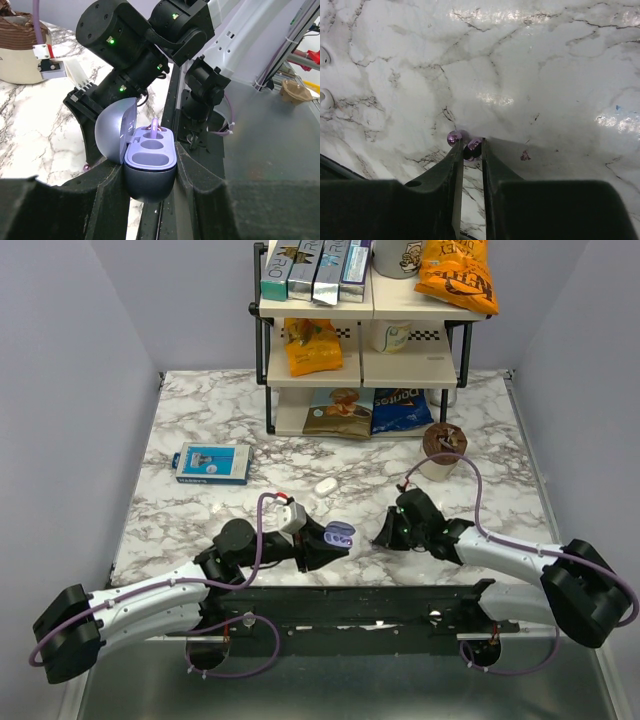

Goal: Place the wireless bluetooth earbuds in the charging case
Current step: Adjust the earbud at the center of the board.

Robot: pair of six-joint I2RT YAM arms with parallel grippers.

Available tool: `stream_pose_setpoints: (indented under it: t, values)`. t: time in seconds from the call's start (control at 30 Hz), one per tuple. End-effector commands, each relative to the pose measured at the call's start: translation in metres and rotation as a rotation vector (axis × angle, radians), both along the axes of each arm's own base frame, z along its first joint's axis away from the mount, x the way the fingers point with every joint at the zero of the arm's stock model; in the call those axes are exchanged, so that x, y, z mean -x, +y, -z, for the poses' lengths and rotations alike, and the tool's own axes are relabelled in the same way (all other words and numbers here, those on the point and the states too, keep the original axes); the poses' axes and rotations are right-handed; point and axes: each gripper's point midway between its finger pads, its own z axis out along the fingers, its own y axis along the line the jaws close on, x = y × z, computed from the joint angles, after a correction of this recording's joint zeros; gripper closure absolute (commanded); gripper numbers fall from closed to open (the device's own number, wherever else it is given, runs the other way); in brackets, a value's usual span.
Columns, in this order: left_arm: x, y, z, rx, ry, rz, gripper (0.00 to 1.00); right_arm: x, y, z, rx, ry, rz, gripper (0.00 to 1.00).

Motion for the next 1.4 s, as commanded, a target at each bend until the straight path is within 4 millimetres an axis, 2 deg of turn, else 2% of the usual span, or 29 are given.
stream_pose_setpoints:
  t: [0.0,0.13,0.17,0.2,0.23,0.3,0.33,0.43,0.47,0.53,0.57,0.7,0.8,0.93,1.0,1.2,1.27,1.33,1.37]
  values:
    - [-0.001,0.002,-0.009,0.044,-0.020,-0.026,1.00,-0.004,0.003,-0.008,-0.099,-0.001,0.089,0.82]
    - [-0.002,0.005,-0.013,0.053,-0.024,-0.042,1.00,-0.018,0.010,-0.023,-0.103,-0.060,0.061,0.82]
    - [-0.003,0.006,-0.012,0.051,-0.023,-0.047,1.00,-0.018,0.010,-0.021,-0.072,-0.049,0.038,0.82]
    - [-0.003,0.006,-0.011,0.044,-0.022,-0.048,1.00,-0.019,0.010,-0.022,-0.032,-0.081,-0.043,0.81]
    - [-0.003,0.007,-0.013,0.048,-0.025,-0.052,1.00,-0.026,0.019,-0.035,-0.028,-0.105,-0.093,0.81]
    - [-0.003,0.007,-0.014,0.045,-0.026,-0.054,1.00,-0.022,0.016,-0.031,0.047,-0.107,-0.212,0.80]
    - [-0.003,0.008,-0.016,0.051,-0.033,-0.058,1.00,-0.028,0.022,-0.043,0.050,-0.135,-0.250,0.80]
    - [-0.002,0.010,-0.020,0.063,-0.041,-0.059,1.00,-0.028,0.022,-0.047,0.135,-0.147,-0.399,0.80]
    - [-0.002,0.010,-0.019,0.063,-0.041,-0.061,1.00,-0.033,0.023,-0.053,0.160,-0.161,-0.426,0.80]
    - [-0.001,0.011,-0.018,0.065,-0.039,-0.061,1.00,-0.039,0.020,-0.047,0.243,-0.163,-0.521,0.80]
    - [-0.001,0.011,-0.018,0.068,-0.040,-0.064,1.00,-0.045,0.022,-0.053,0.264,-0.170,-0.536,0.80]
    - [0.001,0.013,-0.022,0.089,-0.046,-0.068,1.00,-0.062,0.021,-0.042,0.370,-0.186,-0.637,0.80]
    - [0.002,0.014,-0.024,0.094,-0.053,-0.075,1.00,-0.067,0.023,-0.026,0.416,-0.178,-0.721,0.79]
    - [0.004,0.016,-0.027,0.109,-0.055,-0.074,1.00,-0.065,0.025,-0.012,0.426,-0.176,-0.782,0.78]
    - [0.005,0.016,-0.027,0.112,-0.054,-0.074,1.00,-0.067,0.028,-0.014,0.428,-0.216,-0.805,0.77]
    - [0.010,0.013,-0.020,0.111,-0.036,-0.056,1.00,-0.069,0.027,-0.006,0.500,-0.232,-0.842,0.76]
    - [0.009,0.013,-0.018,0.110,-0.031,-0.063,1.00,-0.066,0.026,0.004,0.531,-0.205,-0.863,0.76]
    - [0.011,0.013,-0.019,0.115,-0.031,-0.060,1.00,-0.064,0.023,0.013,0.560,-0.184,-0.871,0.73]
    - [0.012,0.013,-0.019,0.116,-0.033,-0.062,1.00,-0.063,0.023,0.016,0.563,-0.176,-0.877,0.66]
